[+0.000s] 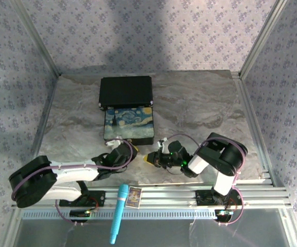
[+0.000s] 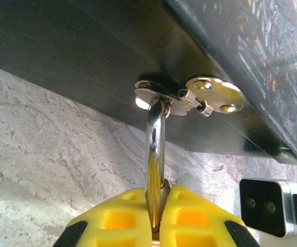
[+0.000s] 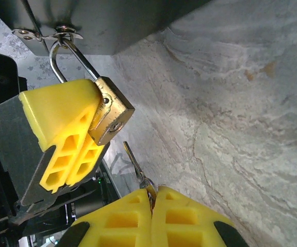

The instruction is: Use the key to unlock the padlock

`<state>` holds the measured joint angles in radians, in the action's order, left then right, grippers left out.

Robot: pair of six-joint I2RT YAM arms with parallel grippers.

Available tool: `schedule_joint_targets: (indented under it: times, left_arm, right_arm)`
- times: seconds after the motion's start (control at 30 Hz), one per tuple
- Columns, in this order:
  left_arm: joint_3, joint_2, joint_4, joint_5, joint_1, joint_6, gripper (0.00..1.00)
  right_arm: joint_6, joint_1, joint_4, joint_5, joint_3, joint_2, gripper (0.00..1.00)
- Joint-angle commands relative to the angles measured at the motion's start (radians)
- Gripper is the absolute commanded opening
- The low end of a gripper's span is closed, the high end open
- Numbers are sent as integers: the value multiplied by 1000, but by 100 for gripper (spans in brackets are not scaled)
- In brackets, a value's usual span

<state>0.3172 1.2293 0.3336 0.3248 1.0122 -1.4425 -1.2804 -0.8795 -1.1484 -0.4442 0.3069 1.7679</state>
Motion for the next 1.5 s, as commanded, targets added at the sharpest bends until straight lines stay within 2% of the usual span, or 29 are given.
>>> schedule_joint_targets:
  times: [0.0,0.3,0.63,0.8,1.1,1.47]
  left_arm:
    - [-7,-29,73,-10,-7,-24,0]
    - [-12,-34,88,-40,-10,-34,0]
    - [-30,-56,122,-66,-11,-48,0]
    - [-29,-60,130,-81,-11,-33,0]
    - [-31,-31,225,-107,-11,-15,0]
    - [-29,24,310,-140,-10,-28,0]
  right_arm:
    - [-15,-4,-35,-21,30,19,0]
    - [-13,7,-32,-36,72,46,0]
    - [-58,29,-146,-45,68,98,0]
    - [-69,56,-145,-78,73,89,0]
    - [-174,90,-233,-135,113,131,0]
    - [-225,137,-234,-199,161,146,0]
